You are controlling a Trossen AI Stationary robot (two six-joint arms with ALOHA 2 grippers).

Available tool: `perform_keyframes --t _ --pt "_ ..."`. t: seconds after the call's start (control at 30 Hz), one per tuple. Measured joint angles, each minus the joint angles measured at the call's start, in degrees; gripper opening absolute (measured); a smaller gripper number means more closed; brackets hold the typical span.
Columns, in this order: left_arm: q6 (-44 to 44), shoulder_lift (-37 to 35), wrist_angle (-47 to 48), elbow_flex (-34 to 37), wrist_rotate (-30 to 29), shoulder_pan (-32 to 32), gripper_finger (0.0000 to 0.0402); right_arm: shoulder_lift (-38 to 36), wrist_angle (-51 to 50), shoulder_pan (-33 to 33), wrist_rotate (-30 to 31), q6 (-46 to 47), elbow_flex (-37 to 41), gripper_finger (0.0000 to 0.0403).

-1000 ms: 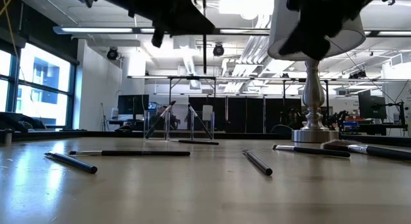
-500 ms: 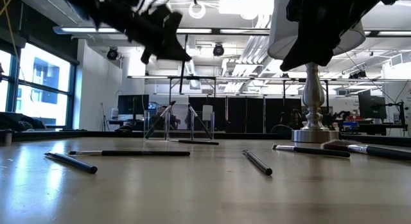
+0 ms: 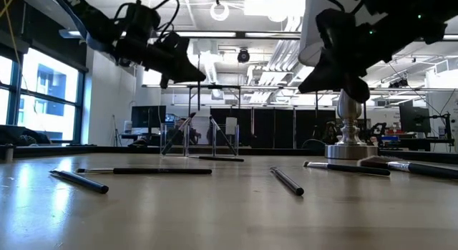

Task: Put items in baskets/containers
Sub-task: Put the lash brush into the transparent organizer, then put the foundation brush into the transparent organizer

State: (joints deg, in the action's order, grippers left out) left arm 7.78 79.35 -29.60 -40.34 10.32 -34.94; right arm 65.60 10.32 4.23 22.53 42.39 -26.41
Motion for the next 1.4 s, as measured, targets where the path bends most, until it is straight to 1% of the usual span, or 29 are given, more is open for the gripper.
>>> perform_keyframes --t 0.1,0.17,0.33,0.43,0.53,0.67,0.8,1.1,1.27,1.33,1.4 --pt "-1.6 2.6 -0.5 -0.1 2.7 0.1 0.0015 0.0 3.7 -2.1 0.1 1.1 1.1 0.0001" --pt "-1.7 4.1 -0.2 0.1 4.5 0.1 0.0015 0.0 4.2 -3.3 0.1 1.1 1.1 0.0001" --pt "-2.0 8.4 -3.0 -0.1 6.8 0.0 0.0015 0.0 5.3 -5.5 0.1 1.1 1.1 0.0001" --pt "-2.2 9.9 -4.4 0.0 7.2 0.1 0.0015 0.0 6.8 -6.2 0.1 1.1 1.1 0.0001" --pt "-3.0 10.9 -3.5 0.0 7.0 0.0 0.0035 0.0 7.8 -6.8 0.1 1.1 1.1 0.0" --pt "-3.1 11.0 -3.8 0.0 5.7 0.0 0.0079 0.0 8.0 -7.7 1.1 1.1 1.1 0.0" --pt "-3.6 11.0 -3.8 0.0 5.2 0.0 0.0102 0.0 8.0 -8.5 1.4 1.1 1.1 0.0001" --pt "-5.0 10.9 -4.8 0.0 5.1 0.0 0.0109 0.0 8.0 -8.8 2.8 1.1 1.1 0.0" --pt "-5.8 7.9 -7.8 -0.1 4.8 0.1 0.011 0.0 8.0 -8.8 3.5 1.1 1.1 0.0" --pt "-6.9 6.5 -8.1 -0.1 3.6 0.6 0.011 0.0 8.0 -8.8 3.5 1.1 1.1 0.0001" --pt "-8.5 5.2 -7.8 -0.1 0.3 1.3 0.011 0.0 8.0 -8.8 3.5 0.2 1.1 0.0002"
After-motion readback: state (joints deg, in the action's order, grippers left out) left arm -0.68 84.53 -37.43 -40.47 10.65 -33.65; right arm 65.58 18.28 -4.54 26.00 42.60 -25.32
